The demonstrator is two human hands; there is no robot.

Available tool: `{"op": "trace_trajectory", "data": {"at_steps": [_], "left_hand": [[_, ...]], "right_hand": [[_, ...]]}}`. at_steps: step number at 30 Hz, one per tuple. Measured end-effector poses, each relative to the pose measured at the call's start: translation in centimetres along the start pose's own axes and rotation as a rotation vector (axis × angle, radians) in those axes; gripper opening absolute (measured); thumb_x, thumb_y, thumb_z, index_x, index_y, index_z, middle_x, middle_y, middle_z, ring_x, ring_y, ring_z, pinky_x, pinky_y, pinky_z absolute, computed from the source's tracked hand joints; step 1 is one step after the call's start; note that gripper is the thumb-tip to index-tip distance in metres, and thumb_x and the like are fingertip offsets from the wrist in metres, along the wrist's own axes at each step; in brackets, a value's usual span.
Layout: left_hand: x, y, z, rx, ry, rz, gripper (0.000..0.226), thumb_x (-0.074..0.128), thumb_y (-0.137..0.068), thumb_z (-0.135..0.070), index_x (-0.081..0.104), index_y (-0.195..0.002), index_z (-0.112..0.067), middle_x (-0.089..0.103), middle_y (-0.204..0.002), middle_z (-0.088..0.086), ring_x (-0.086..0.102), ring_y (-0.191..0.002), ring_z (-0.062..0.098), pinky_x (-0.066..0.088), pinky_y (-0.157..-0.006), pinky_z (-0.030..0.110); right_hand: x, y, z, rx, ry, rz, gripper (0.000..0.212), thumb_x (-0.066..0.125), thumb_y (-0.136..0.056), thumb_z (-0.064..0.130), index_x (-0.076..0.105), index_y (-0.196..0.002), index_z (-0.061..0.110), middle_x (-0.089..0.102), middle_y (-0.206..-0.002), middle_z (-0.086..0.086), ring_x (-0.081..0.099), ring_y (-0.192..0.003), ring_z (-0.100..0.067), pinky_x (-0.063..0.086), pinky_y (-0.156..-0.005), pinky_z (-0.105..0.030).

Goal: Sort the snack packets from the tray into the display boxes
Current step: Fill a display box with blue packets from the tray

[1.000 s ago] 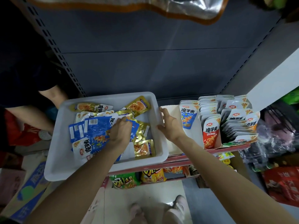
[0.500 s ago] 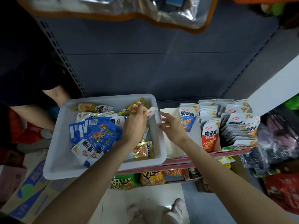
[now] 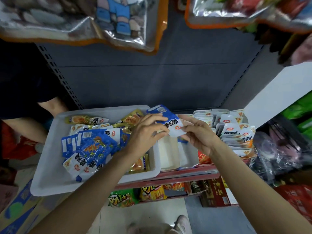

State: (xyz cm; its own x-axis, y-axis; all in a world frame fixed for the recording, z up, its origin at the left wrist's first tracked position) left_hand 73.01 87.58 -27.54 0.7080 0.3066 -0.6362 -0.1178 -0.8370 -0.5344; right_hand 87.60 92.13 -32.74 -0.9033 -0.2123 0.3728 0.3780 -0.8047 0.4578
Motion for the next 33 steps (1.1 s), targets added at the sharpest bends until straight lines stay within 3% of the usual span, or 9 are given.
{"op": "trace_trajectory", "data": {"at_steps": [5, 9, 11, 14, 16, 19, 25, 30, 33], "left_hand": [[4.4, -1.3, 0.3, -0.181, -0.043, 0.282, 0.080, 0.073, -0.065, -0.054, 0.046, -0.136, -0.028, 0.035, -0.147, -0.008, 0.028, -0.136, 0.010, 0.019, -0.111, 0.029], [4.4, -3.4, -1.4, -0.160, -0.018, 0.125, 0.037, 0.067, -0.083, -0.011, 0.062, -0.120, -0.010, 0.061, -0.122, 0.004, 0.053, -0.116, 0.019, 0.033, -0.097, 0.019], [4.3, -3.9, -1.2, -0.281, 0.101, 0.089, 0.019, 0.061, -0.090, -0.014, 0.065, -0.106, -0.006, 0.068, -0.101, 0.000, 0.061, -0.089, 0.014, 0.040, -0.074, 0.016], [6.8, -3.9, -0.3, -0.440, 0.330, 0.219, 0.021, 0.062, -0.090, -0.026, 0.061, -0.097, -0.007, 0.072, -0.094, 0.003, 0.069, -0.082, 0.014, 0.056, -0.073, 0.035], [8.0, -3.8, -0.1, -0.490, 0.385, 0.267, 0.022, 0.064, -0.089, -0.026, 0.060, -0.100, -0.007, 0.072, -0.096, 0.002, 0.070, -0.085, 0.014, 0.056, -0.075, 0.047], [8.7, -3.8, 0.3, -0.540, 0.380, 0.253, 0.022, 0.067, -0.086, -0.022, 0.061, -0.101, -0.007, 0.070, -0.100, 0.001, 0.068, -0.091, 0.015, 0.056, -0.080, 0.039], [6.8, -2.9, 3.0, -0.501, -0.123, 0.195, 0.039, 0.058, -0.089, -0.010, 0.052, -0.127, -0.013, 0.052, -0.129, 0.006, 0.044, -0.122, 0.023, 0.037, -0.097, 0.030], [7.2, -1.7, 4.2, -0.480, -0.246, 0.306, 0.051, 0.054, -0.091, -0.013, 0.040, -0.141, -0.016, 0.042, -0.144, 0.004, 0.033, -0.133, 0.023, 0.027, -0.108, 0.031], [7.5, -1.2, 4.3, -0.478, -0.267, 0.344, 0.051, 0.053, -0.092, -0.014, 0.038, -0.141, -0.017, 0.042, -0.144, 0.002, 0.034, -0.133, 0.022, 0.026, -0.108, 0.031]], "right_hand": [[-2.7, 1.3, 2.7, -0.094, 0.178, -0.047, 0.040, 0.044, -0.085, -0.015, 0.065, -0.104, 0.012, 0.071, -0.090, -0.007, 0.066, -0.076, -0.014, 0.056, -0.059, -0.022], [-4.1, 1.9, 4.3, -0.125, 0.209, -0.090, 0.025, 0.047, -0.093, -0.001, 0.065, -0.108, 0.008, 0.068, -0.086, -0.008, 0.065, -0.067, -0.008, 0.054, -0.057, -0.017], [-4.7, 2.0, 5.0, -0.156, 0.236, -0.125, 0.021, 0.049, -0.097, 0.022, 0.065, -0.103, 0.010, 0.068, -0.094, -0.008, 0.065, -0.076, -0.011, 0.055, -0.066, -0.023], [-4.8, 2.5, 6.5, -0.277, 0.354, -0.127, 0.034, 0.045, -0.095, 0.042, 0.066, -0.097, 0.016, 0.069, -0.099, -0.005, 0.065, -0.094, -0.011, 0.052, -0.082, -0.029], [-4.2, 3.1, 7.6, -0.408, 0.510, -0.098, 0.024, 0.051, -0.094, 0.031, 0.066, -0.091, 0.012, 0.068, -0.094, -0.009, 0.064, -0.090, -0.011, 0.051, -0.080, -0.029], [-4.8, 2.9, 8.5, -0.499, 0.656, -0.154, 0.022, 0.059, -0.092, 0.012, 0.059, -0.070, 0.015, 0.061, -0.075, -0.008, 0.060, -0.078, -0.019, 0.050, -0.074, -0.041], [-5.7, 1.1, 8.7, -0.524, 0.870, -0.254, 0.028, 0.058, -0.092, 0.016, 0.053, -0.067, 0.027, 0.060, -0.069, 0.008, 0.066, -0.082, -0.027, 0.054, -0.073, -0.055], [-4.5, 1.0, 11.0, -0.631, 1.037, -0.299, 0.025, 0.058, -0.092, 0.016, 0.053, -0.068, 0.020, 0.058, -0.066, 0.003, 0.053, -0.057, -0.007, 0.048, -0.056, -0.029], [-3.1, 0.5, 10.7, -0.627, 1.244, -0.261, 0.018, 0.059, -0.091, 0.014, 0.056, -0.074, 0.006, 0.058, -0.071, -0.008, 0.050, -0.063, -0.023, 0.038, -0.056, -0.027]]}}
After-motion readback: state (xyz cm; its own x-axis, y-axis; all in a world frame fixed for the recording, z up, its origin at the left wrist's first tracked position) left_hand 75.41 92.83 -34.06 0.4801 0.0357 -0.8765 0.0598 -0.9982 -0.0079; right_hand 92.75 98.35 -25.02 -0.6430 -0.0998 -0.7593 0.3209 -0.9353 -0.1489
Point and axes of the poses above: each hand's wrist, its own y-axis away from the middle knuckle, its own x-axis out of the palm, z = x × y, the point moved 9 cm from there along -y, towards the middle knuckle
